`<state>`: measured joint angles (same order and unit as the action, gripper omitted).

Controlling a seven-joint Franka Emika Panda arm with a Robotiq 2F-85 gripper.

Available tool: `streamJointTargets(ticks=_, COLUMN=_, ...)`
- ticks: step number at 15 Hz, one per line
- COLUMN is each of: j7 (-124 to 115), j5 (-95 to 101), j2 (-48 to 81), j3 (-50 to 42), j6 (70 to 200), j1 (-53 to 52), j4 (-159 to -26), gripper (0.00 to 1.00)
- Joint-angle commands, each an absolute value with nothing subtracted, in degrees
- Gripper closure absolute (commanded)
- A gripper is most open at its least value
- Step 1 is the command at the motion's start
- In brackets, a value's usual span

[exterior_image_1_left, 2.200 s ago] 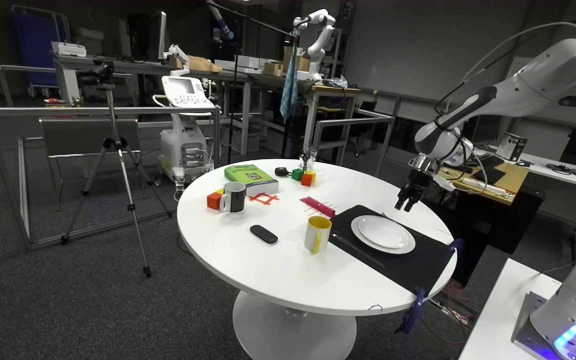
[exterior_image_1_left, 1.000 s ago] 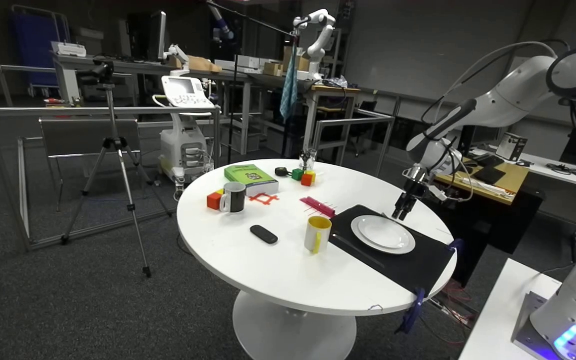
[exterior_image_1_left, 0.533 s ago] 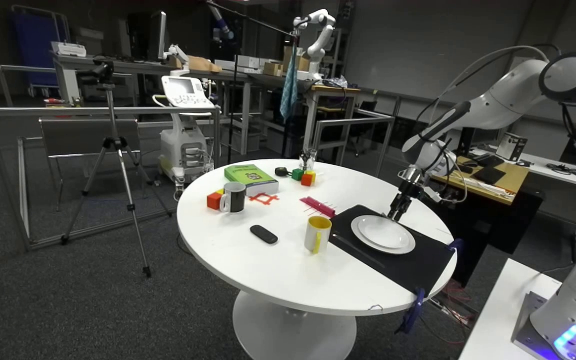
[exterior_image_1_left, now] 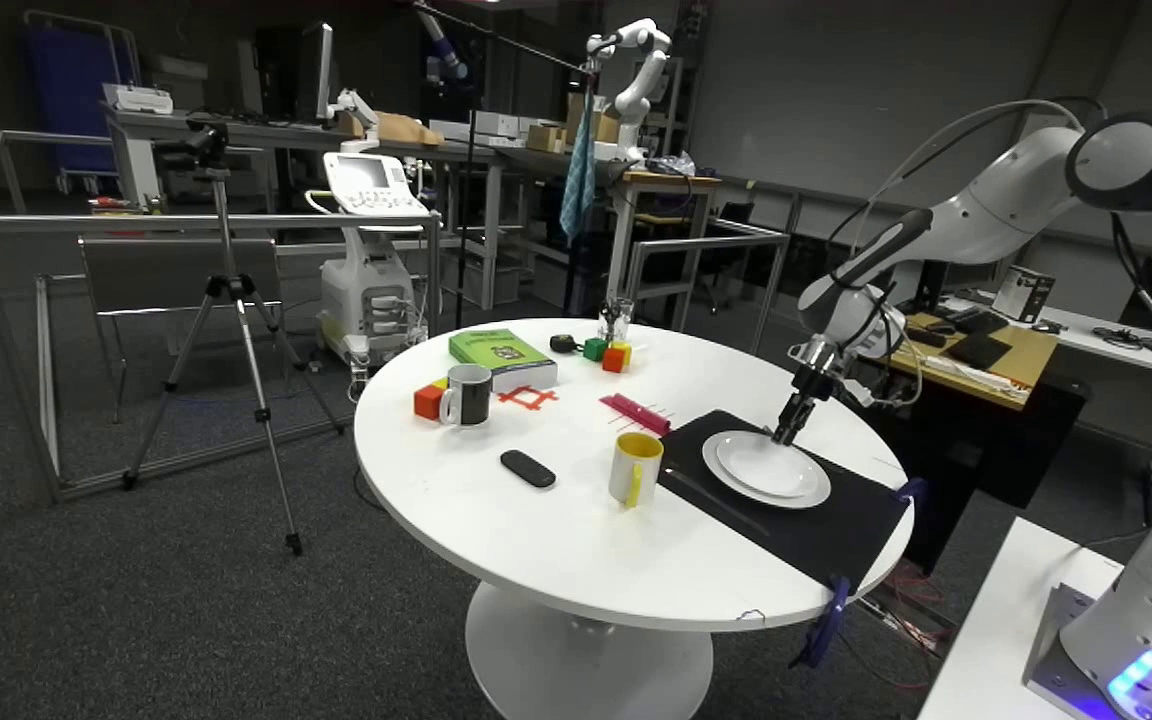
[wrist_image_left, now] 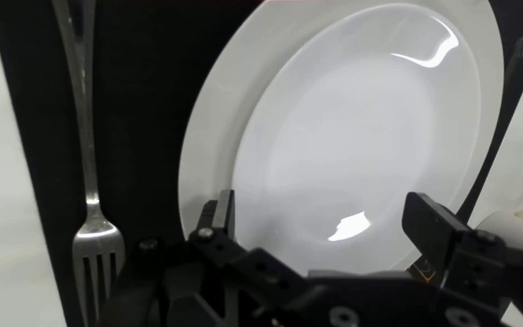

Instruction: Move the smaller plate to the right

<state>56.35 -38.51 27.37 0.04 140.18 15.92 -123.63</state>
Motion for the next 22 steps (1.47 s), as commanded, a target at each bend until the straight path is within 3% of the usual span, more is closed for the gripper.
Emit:
streamJointTargets(ticks=1, j7=60.05, j5=-37.4, j2=28.77, j3=0.93, j6=140.96, j1=17.36, j4=-122.18, gripper=0.0)
streamJointTargets(ticks=22, j7=64.46, j5=-40.03, j2=31.65, j3=3.12, j6=137.43, j1=19.38, j4=-118.62, gripper=0.0)
